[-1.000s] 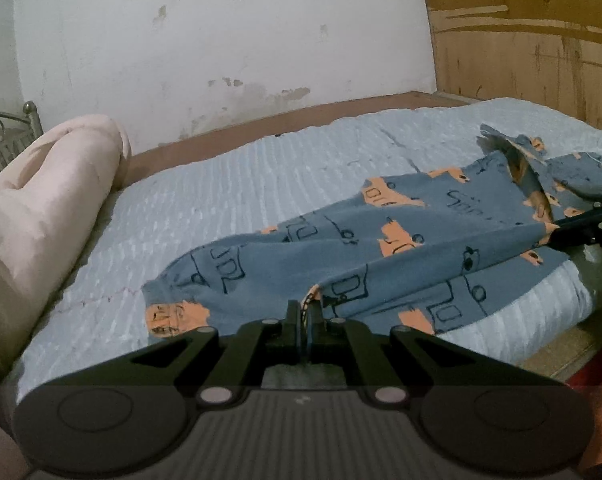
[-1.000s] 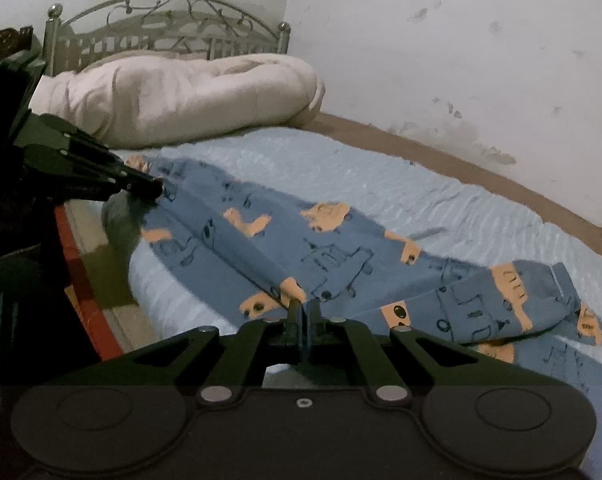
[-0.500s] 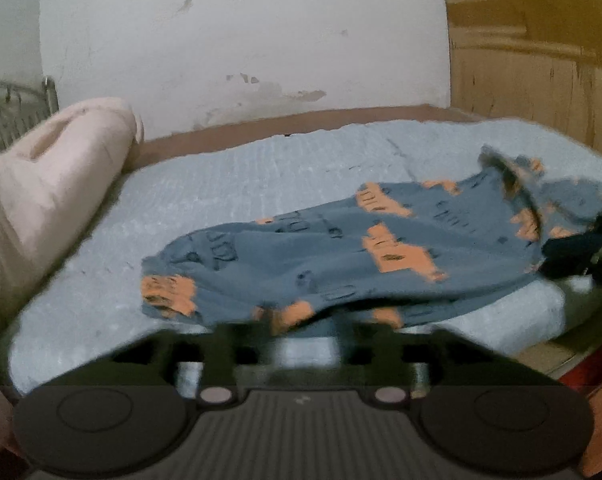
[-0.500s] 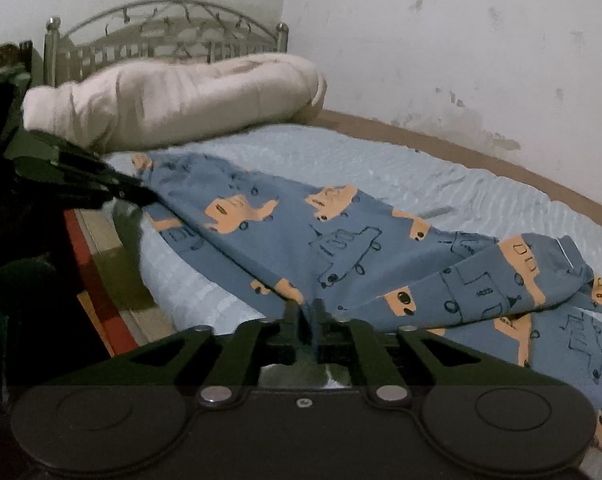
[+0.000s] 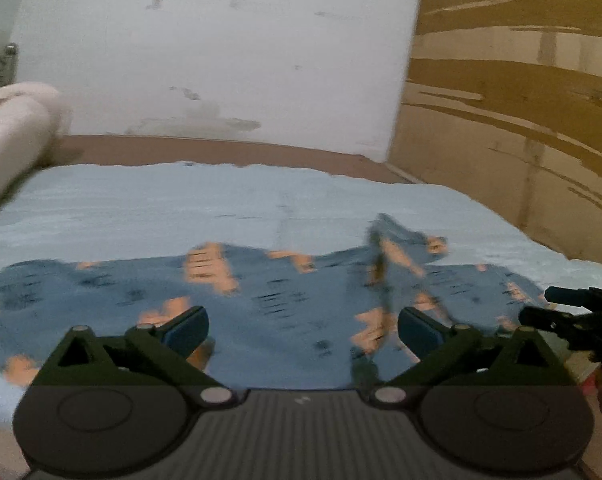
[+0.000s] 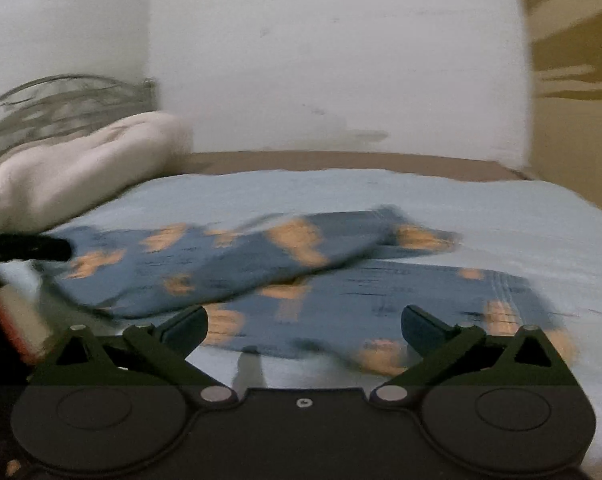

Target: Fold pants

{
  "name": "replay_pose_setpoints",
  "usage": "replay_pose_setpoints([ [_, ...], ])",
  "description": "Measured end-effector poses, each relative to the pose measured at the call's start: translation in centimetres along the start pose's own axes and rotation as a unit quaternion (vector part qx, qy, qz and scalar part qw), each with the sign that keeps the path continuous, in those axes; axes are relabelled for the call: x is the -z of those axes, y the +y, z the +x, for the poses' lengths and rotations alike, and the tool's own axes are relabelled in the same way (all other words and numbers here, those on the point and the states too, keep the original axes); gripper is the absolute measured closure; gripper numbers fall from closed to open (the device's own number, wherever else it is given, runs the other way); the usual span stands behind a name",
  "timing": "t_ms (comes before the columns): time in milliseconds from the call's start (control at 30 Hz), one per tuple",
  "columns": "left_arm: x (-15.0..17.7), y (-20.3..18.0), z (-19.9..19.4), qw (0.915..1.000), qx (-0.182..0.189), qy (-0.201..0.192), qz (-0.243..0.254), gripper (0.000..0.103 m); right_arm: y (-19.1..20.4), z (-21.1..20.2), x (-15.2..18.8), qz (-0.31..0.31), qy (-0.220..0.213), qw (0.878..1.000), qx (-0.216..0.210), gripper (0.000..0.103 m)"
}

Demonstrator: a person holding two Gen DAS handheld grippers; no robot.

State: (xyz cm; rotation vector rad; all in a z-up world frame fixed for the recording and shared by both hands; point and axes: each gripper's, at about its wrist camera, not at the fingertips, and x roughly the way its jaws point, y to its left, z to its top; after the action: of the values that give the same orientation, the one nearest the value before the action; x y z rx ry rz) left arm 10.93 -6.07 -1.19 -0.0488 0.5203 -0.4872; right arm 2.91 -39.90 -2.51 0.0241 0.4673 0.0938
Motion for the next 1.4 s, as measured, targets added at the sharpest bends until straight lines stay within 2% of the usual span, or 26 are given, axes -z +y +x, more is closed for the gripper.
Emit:
replay_pose_setpoints([
  [167,-1.0,-3.7,4.2,0.9999,0.011,0.011,0.005,0.001,-6.7,-0.3,0.1,0.039,0.007,0.994,0.098,0.001],
  [267,-1.1,-4.7,6.0,0.9997,0.004,0.022,-0.006,0.001,-10.8,0.9,-0.1,0.069,0.035,0.990,0.115,0.001],
  [333,-1.0,-5.1,6.9,0.9997,-0.009,0.020,-0.012,0.001,-13.1,2.1,0.0,0.093,0.064,0.988,0.101,0.006],
  [367,-0.8,-5.2,7.0,0.9996,-0.012,0.018,-0.016,0.001,-14.0,2.7,0.1,0.102,0.079,0.988,0.088,0.015],
  [400,-0.7,-5.3,7.2,0.9995,-0.012,0.017,-0.022,0.001,-14.3,3.2,0.1,0.104,0.086,0.988,0.079,0.029],
  [433,-0.6,-5.3,7.3,0.9994,-0.012,0.018,-0.029,0.001,-14.5,3.5,0.1,0.101,0.088,0.988,0.077,0.038],
  [500,-0.6,-5.3,7.2,0.9991,-0.009,0.017,-0.037,0.001,-14.4,4.0,0.0,0.081,0.093,0.989,0.076,0.078],
  [533,-0.5,-5.4,7.1,0.9992,-0.007,0.015,-0.036,0.001,-14.3,3.9,-0.2,0.074,0.090,0.991,0.070,0.083],
  [567,-0.7,-5.5,7.0,0.9993,-0.005,0.014,-0.033,0.001,-14.1,4.0,-0.6,0.069,0.088,0.992,0.062,0.093],
  [667,-0.8,-5.9,6.8,0.9996,-0.001,0.013,-0.024,0.001,-13.1,3.7,-2.1,0.006,0.073,0.994,0.076,0.097],
  [767,-0.7,-6.1,7.0,0.9996,-0.003,0.017,-0.023,0.001,-12.5,3.8,-3.2,-0.032,0.057,0.993,0.099,0.097],
  [833,-0.6,-6.2,7.1,0.9996,-0.008,0.020,-0.020,0.001,-12.7,4.9,-2.9,-0.035,0.070,0.991,0.108,0.096],
  [900,-0.6,-6.3,6.9,0.9996,-0.008,0.021,-0.017,0.003,-12.9,6.4,-2.0,-0.038,0.102,0.987,0.116,0.082],
  [933,-0.6,-6.3,6.8,0.9996,-0.006,0.020,-0.017,0.004,-12.9,6.5,-1.6,-0.040,0.103,0.986,0.122,0.078],
  [1000,-0.6,-6.3,6.8,0.9996,-0.002,0.021,-0.019,0.006,-12.8,6.2,-1.7,-0.035,0.092,0.987,0.131,0.057],
  [1033,-0.7,-6.3,6.8,0.9996,0.000,0.021,-0.018,0.008,-12.8,5.9,-2.1,-0.030,0.083,0.988,0.130,0.051],
  [1100,-0.7,-6.4,6.8,0.9996,-0.001,0.019,-0.020,0.010,-13.0,5.8,-3.2,-0.017,0.067,0.991,0.113,0.032],
  [1200,-0.6,-6.4,7.1,0.9992,-0.007,0.027,-0.028,0.018,-12.9,7.2,-5.7,0.007,0.055,0.996,0.072,0.017],
  [1267,-0.6,-6.2,7.4,0.9984,-0.010,0.040,-0.039,0.031,-12.7,9.1,-7.5,0.029,0.059,0.997,0.028,0.009],
  [1400,-0.4,-5.9,7.8,0.9960,0.005,0.061,-0.065,0.053,-10.8,15.3,-11.0,0.100,0.096,0.989,-0.046,0.006],
])
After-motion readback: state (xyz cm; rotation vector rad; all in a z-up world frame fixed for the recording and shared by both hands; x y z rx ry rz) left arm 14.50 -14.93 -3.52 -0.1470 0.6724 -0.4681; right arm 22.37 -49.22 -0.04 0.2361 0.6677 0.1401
